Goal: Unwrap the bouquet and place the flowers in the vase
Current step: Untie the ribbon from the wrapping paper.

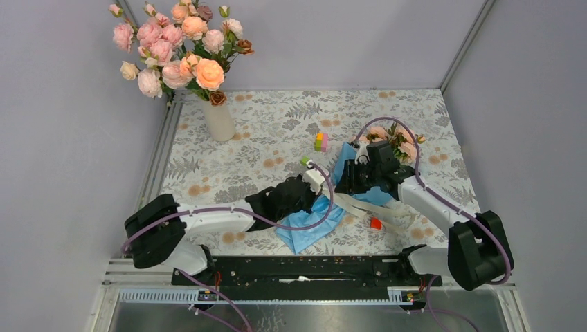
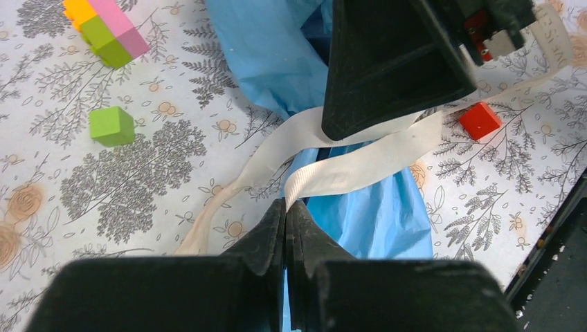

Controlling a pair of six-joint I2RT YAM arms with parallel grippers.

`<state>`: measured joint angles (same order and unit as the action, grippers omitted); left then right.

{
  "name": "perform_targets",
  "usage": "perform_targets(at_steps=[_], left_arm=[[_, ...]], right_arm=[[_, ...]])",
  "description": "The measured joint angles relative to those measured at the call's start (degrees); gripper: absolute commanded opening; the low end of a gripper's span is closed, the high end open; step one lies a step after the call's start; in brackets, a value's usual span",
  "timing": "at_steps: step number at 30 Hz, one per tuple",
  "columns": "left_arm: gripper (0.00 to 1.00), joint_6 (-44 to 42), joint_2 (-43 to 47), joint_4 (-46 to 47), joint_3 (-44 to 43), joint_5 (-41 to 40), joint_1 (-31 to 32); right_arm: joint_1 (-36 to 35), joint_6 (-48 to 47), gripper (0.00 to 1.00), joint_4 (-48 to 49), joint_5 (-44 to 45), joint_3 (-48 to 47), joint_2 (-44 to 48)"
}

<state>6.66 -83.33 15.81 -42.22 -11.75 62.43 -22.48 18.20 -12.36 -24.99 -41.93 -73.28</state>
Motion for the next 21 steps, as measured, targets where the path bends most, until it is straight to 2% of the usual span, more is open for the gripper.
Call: perform_targets(at_steps=[3,8,14,17,21], left_arm=[[0.01,1.2,2.9,0.1,1.5,-0.6,-0.5],[0.01,5.7,7.5,-2.5,2.8,-5.2,-3.3],[0.0,15.3,9.9,-8.3,3.5,-9.2,-11.4],[0.0,20.0,12.3,-9.7,5.4,-9.3,-15.8],[0.0,25.4,14.6,-12.3,6.8,-9.3,-21.3]], right_arm=[[0.0,0.0,0.3,0.2,-0.1,0.0,-1.1],[0.0,0.0,0.11,0.3,-0.2,0.0,-1.5],[-0.1,1.0,0.04,-3.0,0.7,0.6,4.2],[-0.1,1.4,0.0,-6.5,3.5,0.5,10.1],[-0.2,1.7,0.0,-13.6,8.7,-0.5,14.5]])
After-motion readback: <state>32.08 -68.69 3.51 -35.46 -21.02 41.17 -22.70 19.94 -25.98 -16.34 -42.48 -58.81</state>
